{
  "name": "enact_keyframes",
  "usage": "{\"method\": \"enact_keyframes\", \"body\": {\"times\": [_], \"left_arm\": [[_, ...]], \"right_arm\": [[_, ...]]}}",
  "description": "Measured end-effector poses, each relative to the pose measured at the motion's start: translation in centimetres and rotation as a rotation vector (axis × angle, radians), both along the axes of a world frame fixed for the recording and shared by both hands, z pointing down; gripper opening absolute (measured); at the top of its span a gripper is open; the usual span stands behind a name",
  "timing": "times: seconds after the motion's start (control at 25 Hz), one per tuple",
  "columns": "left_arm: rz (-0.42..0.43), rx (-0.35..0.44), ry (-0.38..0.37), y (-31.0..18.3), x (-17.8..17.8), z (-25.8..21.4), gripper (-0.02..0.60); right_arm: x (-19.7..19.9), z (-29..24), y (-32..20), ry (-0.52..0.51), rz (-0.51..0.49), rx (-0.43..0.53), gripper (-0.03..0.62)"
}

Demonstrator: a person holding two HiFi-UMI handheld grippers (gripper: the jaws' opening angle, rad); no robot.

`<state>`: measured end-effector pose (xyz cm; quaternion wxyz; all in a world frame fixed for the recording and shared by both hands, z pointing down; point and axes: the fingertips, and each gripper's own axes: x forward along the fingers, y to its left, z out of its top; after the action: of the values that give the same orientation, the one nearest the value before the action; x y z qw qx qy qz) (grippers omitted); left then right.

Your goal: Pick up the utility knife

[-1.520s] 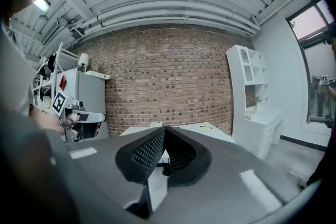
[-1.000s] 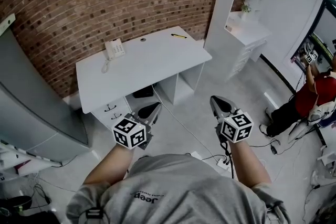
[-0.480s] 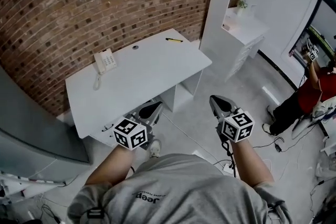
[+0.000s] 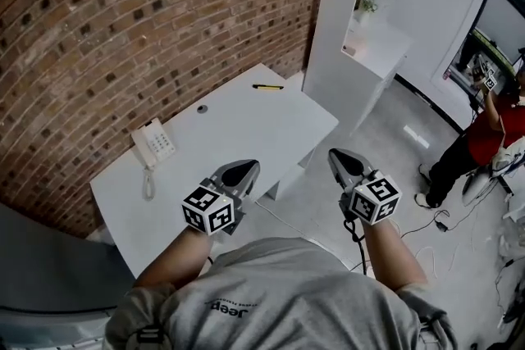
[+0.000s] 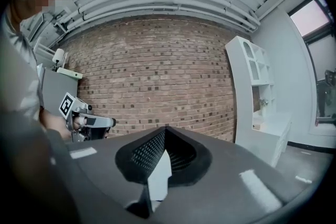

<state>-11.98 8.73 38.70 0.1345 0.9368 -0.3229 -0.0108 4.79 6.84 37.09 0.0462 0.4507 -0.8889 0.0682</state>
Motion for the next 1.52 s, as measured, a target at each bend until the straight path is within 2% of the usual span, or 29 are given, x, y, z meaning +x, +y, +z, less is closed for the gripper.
{"method": "enact_keyframes", "body": {"times": [0.28, 0.52, 0.72, 1.0, 1.24, 1.4, 1.52], "left_arm": [[0.028, -0.026, 0.017, -7.7, -1.5, 0.3, -0.002], [0.02, -0.045, -0.018, -12.1, -0.8, 2.0, -0.002], [-0.04, -0.06, -0.026, -16.5, 0.6, 3.5, -0.002], [-0.149, -0.064, -0.036, -24.5, 6.0, 5.3, -0.002], [-0.264, -0.018, -0.053, -32.3, 9.9, 4.6, -0.002], [-0.305, -0.015, -0.056, -36.1, 10.9, 4.2, -0.002], [-0.3, -0.022, -0.055, -37.8, 10.6, 4.2, -0.002]], "right_arm": [[-1.8, 0.5, -7.0, 0.014, 0.01, -0.026, 0.009], [-0.4, 1.8, -12.1, -0.005, 0.006, -0.029, 0.009], [1.3, 3.6, -17.2, -0.018, -0.05, -0.047, 0.009], [5.8, 5.7, -27.3, -0.036, -0.167, -0.07, 0.009], [8.4, 6.7, -33.9, 0.002, -0.292, -0.079, 0.009], [9.1, 7.3, -37.2, -0.005, -0.324, -0.091, 0.009], [8.8, 7.3, -38.9, -0.016, -0.319, -0.095, 0.009]]}}
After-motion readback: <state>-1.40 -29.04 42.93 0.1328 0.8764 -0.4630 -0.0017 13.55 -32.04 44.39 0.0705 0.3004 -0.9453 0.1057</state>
